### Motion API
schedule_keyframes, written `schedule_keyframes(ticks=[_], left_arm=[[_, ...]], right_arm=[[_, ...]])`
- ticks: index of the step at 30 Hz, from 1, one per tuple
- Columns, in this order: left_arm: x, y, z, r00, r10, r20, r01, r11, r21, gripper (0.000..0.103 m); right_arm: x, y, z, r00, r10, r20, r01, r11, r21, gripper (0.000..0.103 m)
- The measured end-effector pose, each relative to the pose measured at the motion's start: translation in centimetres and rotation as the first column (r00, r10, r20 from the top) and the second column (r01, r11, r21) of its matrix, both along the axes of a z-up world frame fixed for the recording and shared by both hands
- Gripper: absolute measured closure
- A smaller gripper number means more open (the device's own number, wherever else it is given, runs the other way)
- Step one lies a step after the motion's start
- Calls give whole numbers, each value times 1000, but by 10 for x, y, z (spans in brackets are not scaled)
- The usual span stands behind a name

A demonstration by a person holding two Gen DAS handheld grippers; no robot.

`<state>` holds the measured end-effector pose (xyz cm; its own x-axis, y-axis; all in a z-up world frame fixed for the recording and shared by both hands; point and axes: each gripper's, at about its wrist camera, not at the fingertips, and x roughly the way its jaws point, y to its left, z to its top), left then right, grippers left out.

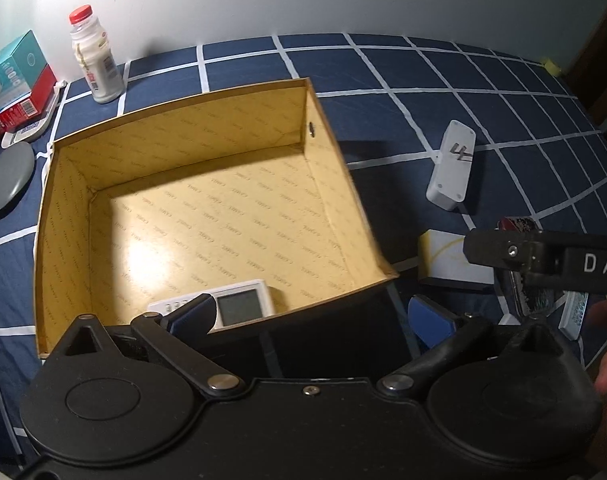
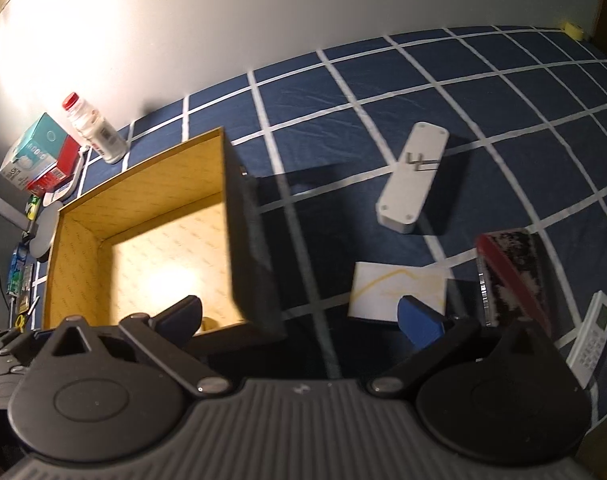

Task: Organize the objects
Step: 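Move the right tool toward the white TV remote on the sheet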

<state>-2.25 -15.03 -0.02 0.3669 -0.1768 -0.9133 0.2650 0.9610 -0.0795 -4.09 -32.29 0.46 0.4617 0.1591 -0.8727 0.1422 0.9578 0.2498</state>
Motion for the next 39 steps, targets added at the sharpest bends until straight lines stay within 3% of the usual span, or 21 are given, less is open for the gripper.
schedule_keyframes(ticks=[9,15,27,39], left_arm=[[-17,-44,-12,995,98,-28,-97,995,39,0],[-36,-66,-26,975,214,-60,-212,976,43,0],[-96,-86,-61,873,470,-130,-470,882,32,0],[-136,-98,-105,794,566,-222,-577,817,21,0]], right_arm=[[3,-54,-18,995,84,-49,-83,996,16,0],[4,-81,-33,978,186,-94,-185,983,17,0],[-9,-94,-67,876,453,-163,-455,890,25,0],[-26,-89,-105,777,581,-241,-588,807,48,0]])
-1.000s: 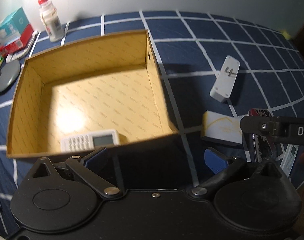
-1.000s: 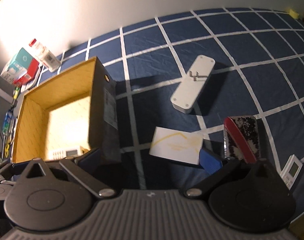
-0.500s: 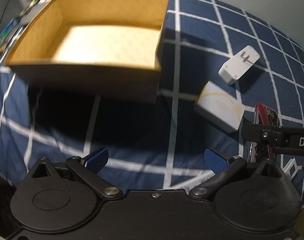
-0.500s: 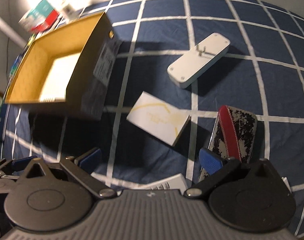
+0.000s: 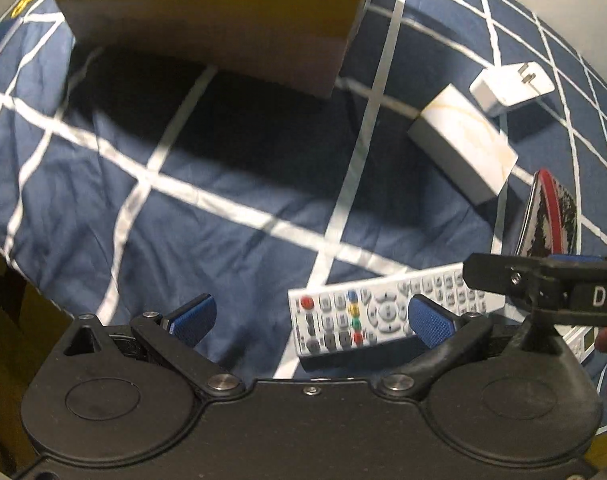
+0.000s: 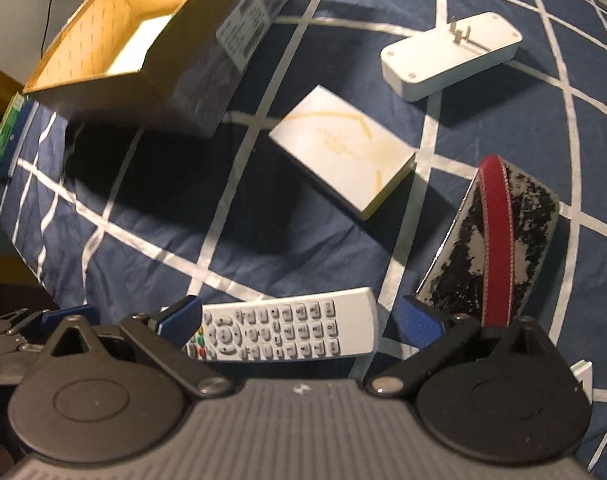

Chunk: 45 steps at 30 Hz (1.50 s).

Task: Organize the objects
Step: 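Move the right tool toward the white TV remote on the sheet, then close the right gripper on the white TV remote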

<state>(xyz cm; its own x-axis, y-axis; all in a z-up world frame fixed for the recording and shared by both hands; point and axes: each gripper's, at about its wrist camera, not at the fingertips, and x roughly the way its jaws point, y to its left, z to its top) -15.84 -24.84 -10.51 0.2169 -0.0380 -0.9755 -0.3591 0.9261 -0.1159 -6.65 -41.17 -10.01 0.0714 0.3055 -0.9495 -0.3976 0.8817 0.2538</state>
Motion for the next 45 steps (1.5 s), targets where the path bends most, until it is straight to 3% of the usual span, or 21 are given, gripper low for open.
schedule_keyframes(ticks=[9,20,45], left_arm=[[-7,-8,-26,999,30,-41,-32,998,-56,0],[-6,-12,-41,998,53,-33,-57,991,-122,0],[11,-23,-52,995,65,-73,-75,988,-137,2]], right_arm=[[0,6,-28,997,53,-49,-55,998,-33,0],[1,9,-48,992,96,-82,-100,993,-58,0],[11,15,-58,986,131,-100,-136,990,-48,10]])
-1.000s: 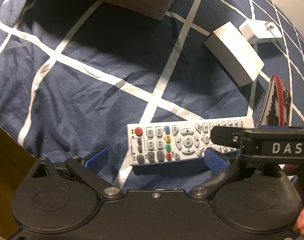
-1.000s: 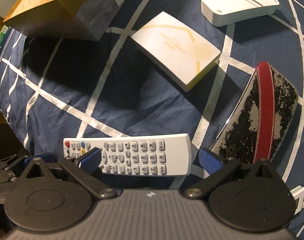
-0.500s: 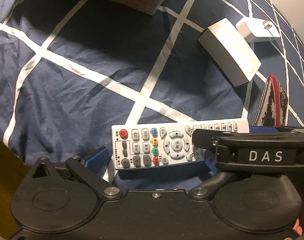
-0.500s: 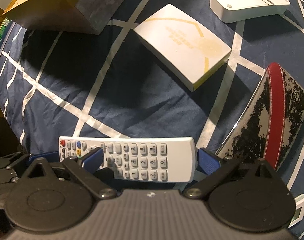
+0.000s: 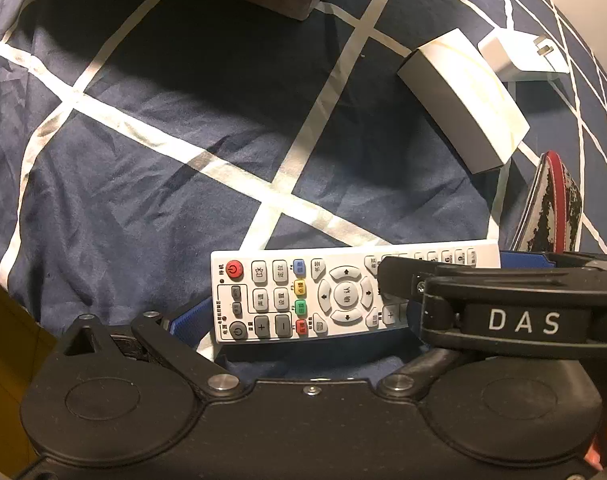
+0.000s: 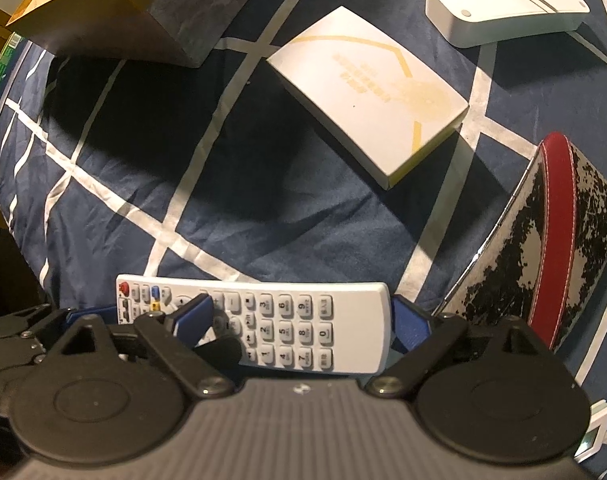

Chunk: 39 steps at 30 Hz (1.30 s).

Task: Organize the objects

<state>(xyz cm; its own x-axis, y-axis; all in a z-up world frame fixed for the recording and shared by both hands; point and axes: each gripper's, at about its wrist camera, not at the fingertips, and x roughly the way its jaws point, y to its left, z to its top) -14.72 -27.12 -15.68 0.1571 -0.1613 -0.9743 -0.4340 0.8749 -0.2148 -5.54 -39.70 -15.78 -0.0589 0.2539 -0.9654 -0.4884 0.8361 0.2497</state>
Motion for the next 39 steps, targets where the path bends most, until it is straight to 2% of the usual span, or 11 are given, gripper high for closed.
schedule_keyframes(ticks=[8,20,29,39], left_arm=[[4,-3,7,1000,-20,-6,20,1000,15,2],[14,4,47,995,-85,50,81,994,76,3],[38,3,76,979,-180,98,168,978,125,3],[61,30,113,952,-273,142,247,953,173,3]], right_arm=[[1,-5,3,1000,-17,-6,17,1000,10,10],[6,-6,37,996,-75,46,72,995,71,10],[12,-8,67,980,-175,95,163,979,121,10],[24,18,103,954,-267,134,244,955,169,10]])
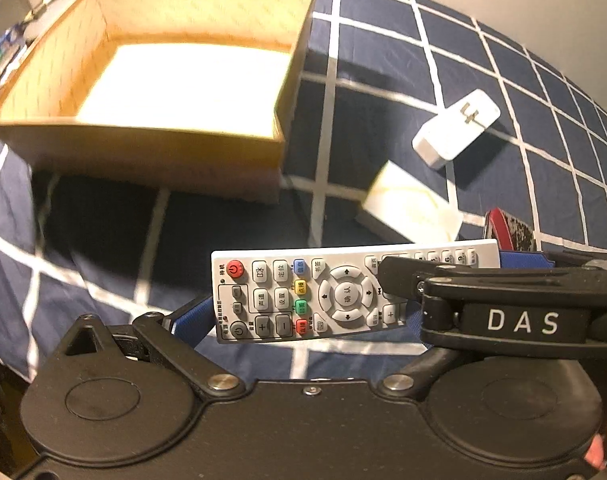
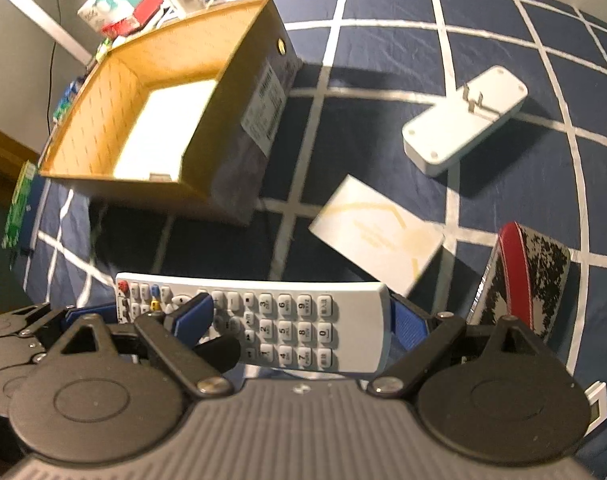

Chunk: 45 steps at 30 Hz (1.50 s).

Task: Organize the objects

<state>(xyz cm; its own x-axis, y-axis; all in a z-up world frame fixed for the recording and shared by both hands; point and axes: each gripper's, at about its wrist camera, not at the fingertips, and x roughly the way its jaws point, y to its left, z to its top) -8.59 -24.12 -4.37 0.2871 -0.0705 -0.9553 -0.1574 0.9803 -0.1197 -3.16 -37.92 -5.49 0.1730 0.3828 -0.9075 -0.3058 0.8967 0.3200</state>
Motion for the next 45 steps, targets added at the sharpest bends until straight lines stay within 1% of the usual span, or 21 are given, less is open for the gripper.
schedule_keyframes(ticks=[9,21,34,45], left_arm=[[27,43,31,994,-95,50,93,995,40,3],[53,116,47,978,-187,90,181,981,70,3],[72,173,49,970,-216,115,211,976,54,3],[99,211,40,976,-178,129,177,984,19,3]], right_arm=[[10,42,29,994,-95,47,93,995,41,10],[17,113,40,978,-189,86,183,980,74,10],[29,171,46,970,-218,111,212,975,61,10],[57,213,42,975,-179,130,177,984,26,10]])
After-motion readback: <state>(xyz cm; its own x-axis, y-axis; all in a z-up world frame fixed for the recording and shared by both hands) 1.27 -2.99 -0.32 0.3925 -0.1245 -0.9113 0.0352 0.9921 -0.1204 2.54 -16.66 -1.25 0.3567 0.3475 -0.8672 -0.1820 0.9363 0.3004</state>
